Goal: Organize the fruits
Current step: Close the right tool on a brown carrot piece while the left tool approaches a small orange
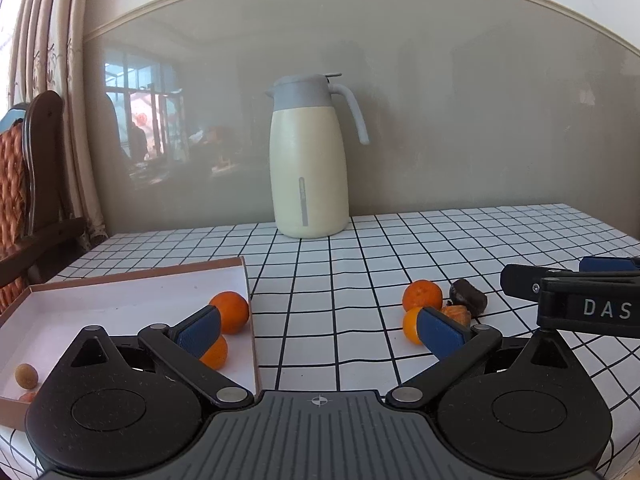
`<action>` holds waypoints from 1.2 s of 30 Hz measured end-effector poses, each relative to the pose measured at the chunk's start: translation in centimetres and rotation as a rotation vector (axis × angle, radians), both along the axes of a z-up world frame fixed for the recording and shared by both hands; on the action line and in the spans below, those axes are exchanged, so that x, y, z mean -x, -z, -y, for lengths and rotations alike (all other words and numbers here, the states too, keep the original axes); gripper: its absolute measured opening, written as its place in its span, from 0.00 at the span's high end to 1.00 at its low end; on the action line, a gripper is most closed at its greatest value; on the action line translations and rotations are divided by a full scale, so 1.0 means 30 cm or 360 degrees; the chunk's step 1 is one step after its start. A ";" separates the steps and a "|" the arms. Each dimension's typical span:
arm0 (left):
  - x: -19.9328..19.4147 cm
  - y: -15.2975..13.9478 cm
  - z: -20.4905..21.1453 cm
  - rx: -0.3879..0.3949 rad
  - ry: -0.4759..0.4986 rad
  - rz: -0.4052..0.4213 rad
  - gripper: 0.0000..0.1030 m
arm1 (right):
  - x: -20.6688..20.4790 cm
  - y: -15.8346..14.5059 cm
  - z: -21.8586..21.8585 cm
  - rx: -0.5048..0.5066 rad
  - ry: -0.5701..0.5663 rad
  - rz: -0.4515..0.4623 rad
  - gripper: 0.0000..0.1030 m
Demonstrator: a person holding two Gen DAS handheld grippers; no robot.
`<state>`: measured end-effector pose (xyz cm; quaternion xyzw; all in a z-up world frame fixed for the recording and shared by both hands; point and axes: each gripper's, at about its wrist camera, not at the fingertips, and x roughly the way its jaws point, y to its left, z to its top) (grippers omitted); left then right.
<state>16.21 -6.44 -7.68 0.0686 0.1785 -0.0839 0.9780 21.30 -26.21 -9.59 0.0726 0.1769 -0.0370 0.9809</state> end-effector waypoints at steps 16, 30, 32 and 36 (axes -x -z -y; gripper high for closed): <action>-0.022 -0.006 -0.066 0.0087 -0.0054 -0.0017 0.00 | -0.175 0.104 -0.059 0.0038 0.0066 -0.0261 0.19; -0.035 0.013 0.008 0.0076 0.0008 -0.0045 0.00 | -0.094 0.084 0.117 0.0078 0.0358 -0.0261 0.21; -0.035 0.012 0.018 0.0072 0.0019 -0.0037 0.00 | -0.084 0.066 0.114 0.0071 0.0296 -0.0219 0.20; -0.044 0.022 0.032 0.0062 0.0038 -0.0053 0.00 | -0.101 0.072 0.058 0.0075 0.0156 -0.0226 0.21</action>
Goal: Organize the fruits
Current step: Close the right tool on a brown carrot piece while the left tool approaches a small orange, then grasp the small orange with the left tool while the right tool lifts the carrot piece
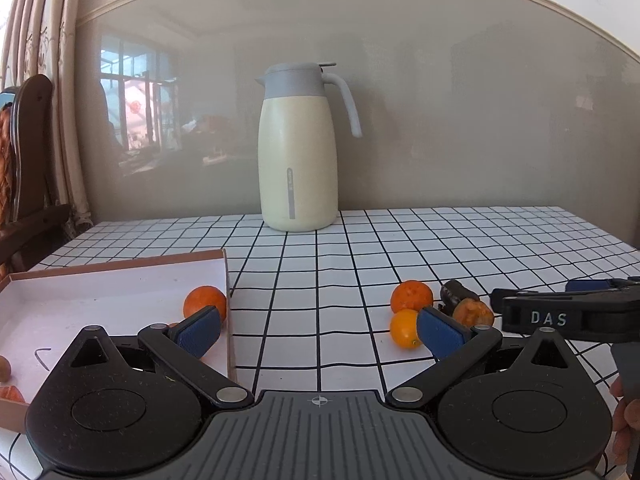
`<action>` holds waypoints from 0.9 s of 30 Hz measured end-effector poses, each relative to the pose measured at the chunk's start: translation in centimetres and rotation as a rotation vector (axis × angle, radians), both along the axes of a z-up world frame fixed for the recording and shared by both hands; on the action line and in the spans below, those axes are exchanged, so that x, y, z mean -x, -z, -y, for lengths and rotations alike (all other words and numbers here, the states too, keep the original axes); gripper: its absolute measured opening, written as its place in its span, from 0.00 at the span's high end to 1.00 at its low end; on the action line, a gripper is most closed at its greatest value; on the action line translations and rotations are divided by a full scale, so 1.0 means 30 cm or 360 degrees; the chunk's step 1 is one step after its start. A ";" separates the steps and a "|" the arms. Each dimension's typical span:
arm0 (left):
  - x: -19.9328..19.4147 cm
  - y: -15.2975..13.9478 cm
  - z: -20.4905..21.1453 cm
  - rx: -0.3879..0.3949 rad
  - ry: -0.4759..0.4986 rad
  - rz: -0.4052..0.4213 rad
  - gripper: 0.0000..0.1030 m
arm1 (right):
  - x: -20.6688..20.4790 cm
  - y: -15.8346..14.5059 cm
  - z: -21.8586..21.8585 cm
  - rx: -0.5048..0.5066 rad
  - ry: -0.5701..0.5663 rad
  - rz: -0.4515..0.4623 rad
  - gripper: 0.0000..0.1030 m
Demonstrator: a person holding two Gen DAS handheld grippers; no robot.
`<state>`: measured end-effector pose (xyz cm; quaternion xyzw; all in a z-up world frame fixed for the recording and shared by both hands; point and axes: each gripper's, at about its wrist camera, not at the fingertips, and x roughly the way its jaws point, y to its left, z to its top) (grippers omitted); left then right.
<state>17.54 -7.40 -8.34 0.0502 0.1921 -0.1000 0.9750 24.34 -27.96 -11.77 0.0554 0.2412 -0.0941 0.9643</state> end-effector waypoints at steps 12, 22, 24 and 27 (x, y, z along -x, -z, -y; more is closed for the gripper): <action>-0.041 0.015 0.002 0.0008 -0.0031 -0.0035 0.00 | -0.124 0.020 -0.077 -0.0050 -0.0123 -0.0125 0.41; -0.070 0.018 0.014 0.0061 0.0007 -0.0085 0.00 | -0.123 0.036 -0.071 -0.0023 -0.0117 -0.0156 0.63; -0.086 0.024 0.040 0.0068 0.0043 -0.0112 0.00 | -0.116 0.037 -0.042 -0.0021 -0.0079 -0.0165 0.72; -0.113 0.039 0.089 0.0056 0.0086 -0.0156 0.00 | -0.107 0.042 0.008 -0.0064 -0.0058 -0.0173 0.71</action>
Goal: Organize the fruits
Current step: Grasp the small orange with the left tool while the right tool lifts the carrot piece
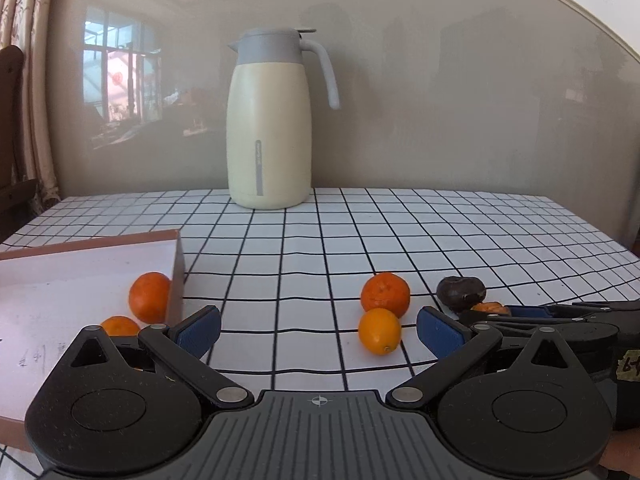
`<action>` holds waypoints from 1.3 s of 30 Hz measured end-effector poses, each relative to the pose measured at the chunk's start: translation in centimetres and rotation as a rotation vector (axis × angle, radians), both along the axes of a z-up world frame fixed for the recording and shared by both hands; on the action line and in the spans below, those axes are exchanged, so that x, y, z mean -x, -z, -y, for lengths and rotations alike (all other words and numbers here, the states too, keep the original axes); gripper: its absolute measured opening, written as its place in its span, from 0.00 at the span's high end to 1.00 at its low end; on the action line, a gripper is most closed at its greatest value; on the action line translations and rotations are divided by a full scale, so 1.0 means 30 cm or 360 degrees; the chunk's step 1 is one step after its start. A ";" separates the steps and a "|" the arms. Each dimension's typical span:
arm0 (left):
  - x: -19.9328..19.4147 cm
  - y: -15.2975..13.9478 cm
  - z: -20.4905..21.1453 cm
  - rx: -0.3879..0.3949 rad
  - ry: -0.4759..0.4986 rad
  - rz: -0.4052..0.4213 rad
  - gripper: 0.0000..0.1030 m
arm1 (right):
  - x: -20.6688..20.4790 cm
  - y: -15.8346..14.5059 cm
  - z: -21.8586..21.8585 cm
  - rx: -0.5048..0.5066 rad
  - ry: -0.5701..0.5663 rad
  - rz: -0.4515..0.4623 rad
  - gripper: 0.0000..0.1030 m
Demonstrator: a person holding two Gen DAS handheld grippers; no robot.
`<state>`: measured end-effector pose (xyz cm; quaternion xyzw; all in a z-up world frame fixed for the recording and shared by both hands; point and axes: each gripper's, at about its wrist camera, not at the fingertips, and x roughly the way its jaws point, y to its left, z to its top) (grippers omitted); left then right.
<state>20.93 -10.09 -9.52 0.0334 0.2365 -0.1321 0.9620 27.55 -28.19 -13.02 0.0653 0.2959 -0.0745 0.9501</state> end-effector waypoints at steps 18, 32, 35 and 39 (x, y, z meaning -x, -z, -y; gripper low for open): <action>-0.097 0.078 0.148 -0.0067 0.0057 -0.0183 0.40 | 0.039 0.003 0.080 -0.0087 -0.0078 0.0023 0.71; -0.067 0.073 0.184 -0.0142 0.0090 -0.0145 0.71 | 0.038 0.001 0.057 -0.0057 -0.0104 0.0014 0.87; -0.064 0.070 0.179 -0.0129 0.0090 -0.0152 0.71 | 0.043 0.002 0.053 -0.0044 -0.0107 0.0015 0.87; -0.055 0.070 0.177 -0.0143 0.0095 -0.0144 0.71 | 0.059 0.004 0.052 -0.0028 -0.0111 0.0016 0.83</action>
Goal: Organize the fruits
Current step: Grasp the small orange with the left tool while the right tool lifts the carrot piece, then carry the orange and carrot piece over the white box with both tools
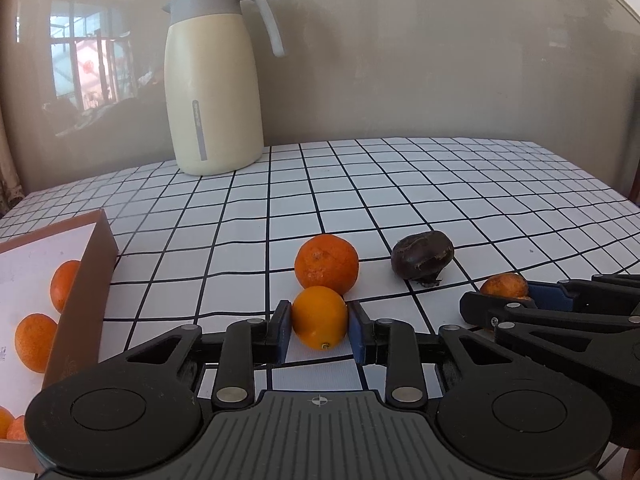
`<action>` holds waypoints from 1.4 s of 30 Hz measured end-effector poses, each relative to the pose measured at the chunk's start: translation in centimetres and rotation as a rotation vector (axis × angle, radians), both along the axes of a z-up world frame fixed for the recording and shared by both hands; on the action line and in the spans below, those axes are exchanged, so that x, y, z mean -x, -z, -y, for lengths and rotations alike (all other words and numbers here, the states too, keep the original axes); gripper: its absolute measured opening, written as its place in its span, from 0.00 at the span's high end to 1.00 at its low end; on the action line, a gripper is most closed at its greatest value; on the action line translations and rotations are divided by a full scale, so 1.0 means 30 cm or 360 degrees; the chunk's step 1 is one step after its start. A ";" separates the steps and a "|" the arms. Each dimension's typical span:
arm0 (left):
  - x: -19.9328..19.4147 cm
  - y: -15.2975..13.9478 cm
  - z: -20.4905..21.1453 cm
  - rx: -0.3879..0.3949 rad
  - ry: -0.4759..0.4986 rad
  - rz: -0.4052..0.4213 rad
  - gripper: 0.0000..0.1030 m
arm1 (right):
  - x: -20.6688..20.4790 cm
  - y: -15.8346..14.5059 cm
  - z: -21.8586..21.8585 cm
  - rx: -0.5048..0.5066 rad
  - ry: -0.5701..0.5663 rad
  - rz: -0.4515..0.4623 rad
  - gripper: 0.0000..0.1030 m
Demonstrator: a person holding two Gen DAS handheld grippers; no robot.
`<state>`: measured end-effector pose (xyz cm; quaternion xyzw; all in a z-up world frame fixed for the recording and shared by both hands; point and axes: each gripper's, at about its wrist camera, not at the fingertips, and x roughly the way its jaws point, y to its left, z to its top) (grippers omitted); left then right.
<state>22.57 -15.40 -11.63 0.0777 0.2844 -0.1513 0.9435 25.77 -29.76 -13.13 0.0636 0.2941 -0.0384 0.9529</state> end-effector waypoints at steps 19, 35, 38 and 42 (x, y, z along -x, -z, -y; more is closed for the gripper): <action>0.030 0.002 -0.045 0.0064 -0.0003 0.0004 0.71 | 0.057 -0.013 -0.033 -0.0004 -0.0088 0.0036 0.87; 0.141 -0.065 -0.157 0.0109 0.0022 0.0111 0.71 | 0.130 -0.065 -0.123 -0.0002 -0.0185 0.0085 0.87; 0.168 -0.084 -0.189 0.0118 0.0023 0.0142 0.71 | 0.147 -0.076 -0.154 0.0002 -0.0214 0.0103 0.87; 0.197 -0.110 -0.239 0.0139 -0.0004 0.0182 0.71 | 0.156 -0.108 -0.198 -0.0003 -0.0258 0.0168 0.87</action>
